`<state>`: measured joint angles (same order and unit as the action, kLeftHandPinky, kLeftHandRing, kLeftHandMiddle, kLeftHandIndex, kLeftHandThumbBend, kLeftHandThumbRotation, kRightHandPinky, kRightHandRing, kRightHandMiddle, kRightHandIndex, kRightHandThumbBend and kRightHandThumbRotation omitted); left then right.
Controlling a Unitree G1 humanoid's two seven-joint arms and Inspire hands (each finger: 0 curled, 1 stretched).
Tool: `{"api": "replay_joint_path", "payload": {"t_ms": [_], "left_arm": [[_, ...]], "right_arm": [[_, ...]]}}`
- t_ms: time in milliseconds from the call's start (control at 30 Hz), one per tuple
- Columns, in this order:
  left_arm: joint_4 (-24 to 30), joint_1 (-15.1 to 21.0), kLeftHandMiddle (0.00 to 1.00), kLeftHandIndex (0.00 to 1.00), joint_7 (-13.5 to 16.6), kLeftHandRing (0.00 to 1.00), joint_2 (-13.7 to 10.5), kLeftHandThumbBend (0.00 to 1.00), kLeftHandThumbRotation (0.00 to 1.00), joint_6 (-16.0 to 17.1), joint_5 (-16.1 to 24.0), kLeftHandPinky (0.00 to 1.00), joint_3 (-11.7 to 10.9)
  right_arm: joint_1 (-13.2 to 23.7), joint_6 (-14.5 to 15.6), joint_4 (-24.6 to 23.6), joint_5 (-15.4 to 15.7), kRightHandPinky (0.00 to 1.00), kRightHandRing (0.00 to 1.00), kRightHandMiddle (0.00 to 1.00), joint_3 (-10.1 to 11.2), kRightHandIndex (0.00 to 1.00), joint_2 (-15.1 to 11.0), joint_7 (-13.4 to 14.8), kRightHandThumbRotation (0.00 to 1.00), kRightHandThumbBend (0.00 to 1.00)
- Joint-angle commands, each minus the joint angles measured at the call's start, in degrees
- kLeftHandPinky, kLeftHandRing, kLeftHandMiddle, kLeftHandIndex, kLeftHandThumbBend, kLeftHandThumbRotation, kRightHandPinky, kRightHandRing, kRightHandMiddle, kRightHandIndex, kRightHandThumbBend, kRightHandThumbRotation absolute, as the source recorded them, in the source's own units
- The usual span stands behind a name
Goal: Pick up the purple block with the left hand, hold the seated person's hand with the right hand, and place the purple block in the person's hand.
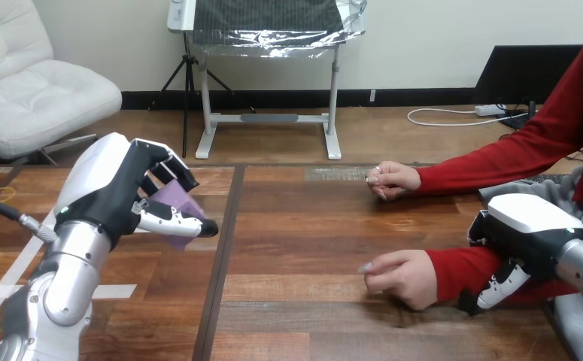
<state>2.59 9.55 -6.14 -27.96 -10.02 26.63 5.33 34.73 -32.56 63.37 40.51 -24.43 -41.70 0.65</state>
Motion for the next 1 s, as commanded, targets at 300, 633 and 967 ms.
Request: {"api": "replay_joint_path", "payload": {"t_ms": [300,633,967], "left_arm": [[-7.76,6.05,0.38,0.43,3.32,0.32,2.38,0.82,0.0,6.72,-0.62,0.3,0.74],[-15.32,8.9,0.38,0.43,5.22,0.33,4.19,0.82,0.0,11.86,-0.69,0.31,1.72],[-22.34,12.73,0.37,0.43,6.5,0.31,6.91,0.82,0.0,14.88,-1.05,0.29,2.4]], "right_arm": [[0.61,-4.81,-2.4,-3.02,0.12,0.17,0.23,2.35,0.25,-0.31,3.36,0.19,0.84],[0.42,-5.77,-3.76,-5.67,0.15,0.19,0.25,3.76,0.25,-0.09,1.81,0.18,0.82],[-0.18,-8.42,-5.54,-8.44,0.17,0.2,0.26,4.94,0.26,-0.17,-0.18,0.17,0.83]]}}
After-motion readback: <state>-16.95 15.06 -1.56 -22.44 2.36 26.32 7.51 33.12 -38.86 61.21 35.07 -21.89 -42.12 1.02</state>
